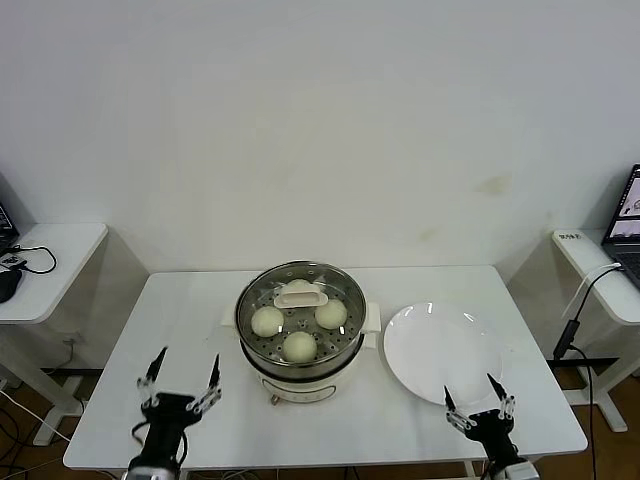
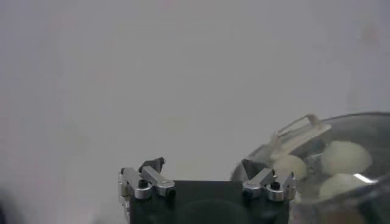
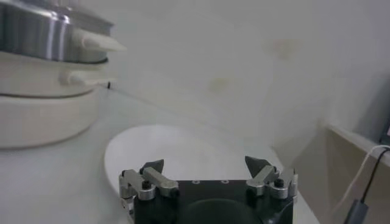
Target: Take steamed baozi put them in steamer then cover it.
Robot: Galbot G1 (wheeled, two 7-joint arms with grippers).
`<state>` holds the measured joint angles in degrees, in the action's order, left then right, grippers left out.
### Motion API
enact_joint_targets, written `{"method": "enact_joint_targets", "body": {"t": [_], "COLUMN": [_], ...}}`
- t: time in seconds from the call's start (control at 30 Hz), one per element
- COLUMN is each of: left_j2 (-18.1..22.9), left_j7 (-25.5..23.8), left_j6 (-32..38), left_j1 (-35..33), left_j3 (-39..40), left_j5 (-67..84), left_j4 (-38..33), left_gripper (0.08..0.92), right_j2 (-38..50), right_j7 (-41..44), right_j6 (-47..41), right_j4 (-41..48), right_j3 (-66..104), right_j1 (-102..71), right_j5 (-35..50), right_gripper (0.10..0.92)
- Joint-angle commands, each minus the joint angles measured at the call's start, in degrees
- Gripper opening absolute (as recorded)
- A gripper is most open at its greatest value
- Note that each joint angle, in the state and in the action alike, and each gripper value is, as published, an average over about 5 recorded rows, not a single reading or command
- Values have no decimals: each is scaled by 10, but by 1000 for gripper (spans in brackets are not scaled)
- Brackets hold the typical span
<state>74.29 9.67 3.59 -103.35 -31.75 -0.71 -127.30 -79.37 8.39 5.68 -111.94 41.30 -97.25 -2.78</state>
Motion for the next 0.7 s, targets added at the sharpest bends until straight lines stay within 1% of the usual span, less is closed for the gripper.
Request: {"method": "enact_joint_targets", "body": {"t": [0.03, 0.17, 0.7], "left_j2": [13, 14, 14], "left_j7": [4, -12, -9], "left_j6": [124, 126, 118], "left_j1": [-88, -92, -90], "left_j3": [-46, -54, -62], "left_j5": [130, 113, 114], "left_j4": [68, 76, 82], "left_gripper": [823, 823, 823], "right_j2": [31, 21, 19], "right_j7": [-6, -8, -10], "right_j6": [5, 9, 2], "right_j4": [-28, -24, -27], "right_j3": [-27, -40, -60], "right_j1": [-26, -27, -32], "right_j5": [73, 65, 64], "right_gripper": [823, 823, 823]}}
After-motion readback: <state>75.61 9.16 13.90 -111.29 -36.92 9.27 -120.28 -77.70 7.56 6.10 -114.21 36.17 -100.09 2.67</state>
